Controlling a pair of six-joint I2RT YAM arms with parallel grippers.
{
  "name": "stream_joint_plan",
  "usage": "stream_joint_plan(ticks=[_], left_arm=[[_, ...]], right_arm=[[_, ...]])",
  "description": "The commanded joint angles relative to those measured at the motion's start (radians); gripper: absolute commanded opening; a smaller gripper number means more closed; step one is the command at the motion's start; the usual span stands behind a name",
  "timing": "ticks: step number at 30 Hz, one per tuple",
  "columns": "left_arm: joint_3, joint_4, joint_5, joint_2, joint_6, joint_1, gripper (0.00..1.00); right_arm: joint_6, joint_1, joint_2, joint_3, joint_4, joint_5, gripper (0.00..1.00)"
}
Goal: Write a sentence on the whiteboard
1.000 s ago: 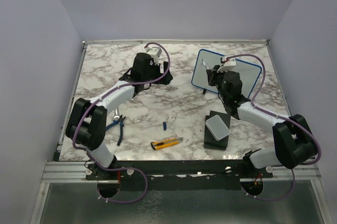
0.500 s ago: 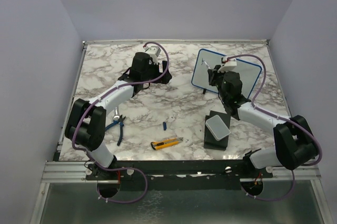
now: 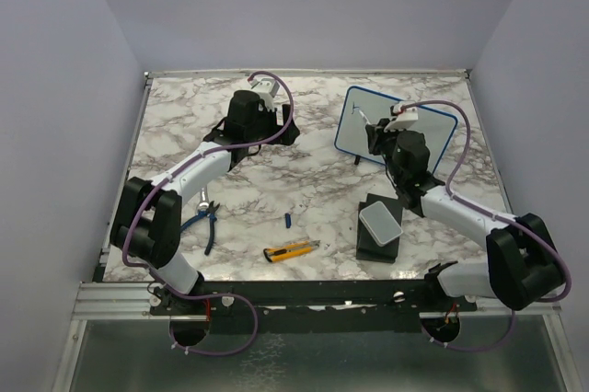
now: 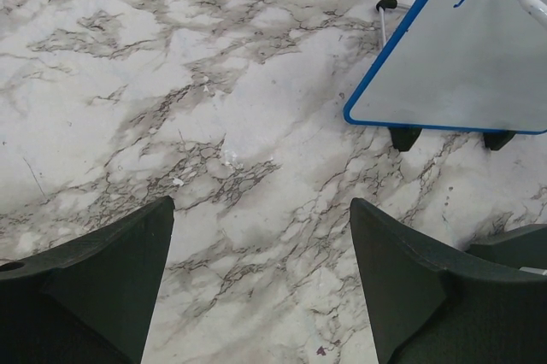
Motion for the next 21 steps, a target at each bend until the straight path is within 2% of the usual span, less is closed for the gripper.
stream_joint_plan(ticks=[1, 9, 21], left_arm=[[-0.010, 0.002, -0.021, -0.025, 0.012, 0.007, 0.85], [-0.014, 0.004, -0.019, -0.025, 0.012, 0.008, 0.85], [-0.018, 0.004, -0.027, -0.031, 0.016, 0.010, 0.85]], right_arm=[[-0.026, 0.001, -0.054, -0.021, 0.030, -0.033, 0.00], [-0.035, 0.001, -0.013, 0.026, 0.026, 0.030, 0.00], [-0.056, 0.000, 0.022, 0.058, 0.053, 0.046, 0.00]])
